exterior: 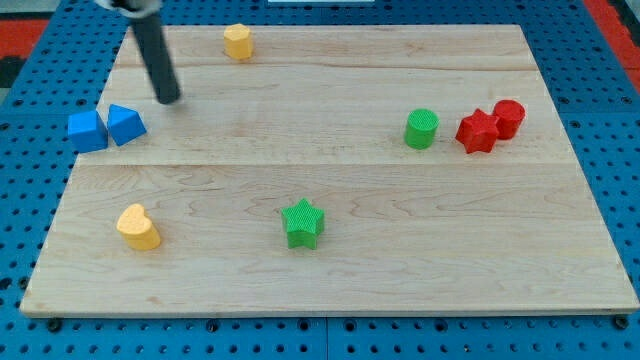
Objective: Slide the blue cube to the bottom right of the blue triangle
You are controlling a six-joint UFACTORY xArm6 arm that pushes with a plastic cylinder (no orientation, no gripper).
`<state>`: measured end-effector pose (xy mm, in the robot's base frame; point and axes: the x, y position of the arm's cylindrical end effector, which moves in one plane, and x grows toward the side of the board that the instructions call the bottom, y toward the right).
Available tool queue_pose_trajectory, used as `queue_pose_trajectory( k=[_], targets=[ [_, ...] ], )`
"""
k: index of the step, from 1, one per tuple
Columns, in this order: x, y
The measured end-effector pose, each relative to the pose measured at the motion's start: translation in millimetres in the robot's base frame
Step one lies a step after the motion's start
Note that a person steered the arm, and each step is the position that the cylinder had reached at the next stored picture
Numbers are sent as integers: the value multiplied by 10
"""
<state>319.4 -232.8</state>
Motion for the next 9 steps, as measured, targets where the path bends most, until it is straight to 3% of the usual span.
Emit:
queue_pose_trajectory(
  k=[1,3,4,5,9],
  targets=[
    [-94,-687],
    [1087,-719],
    [1138,-718],
    [1547,-484],
    [1195,-103]
  ],
)
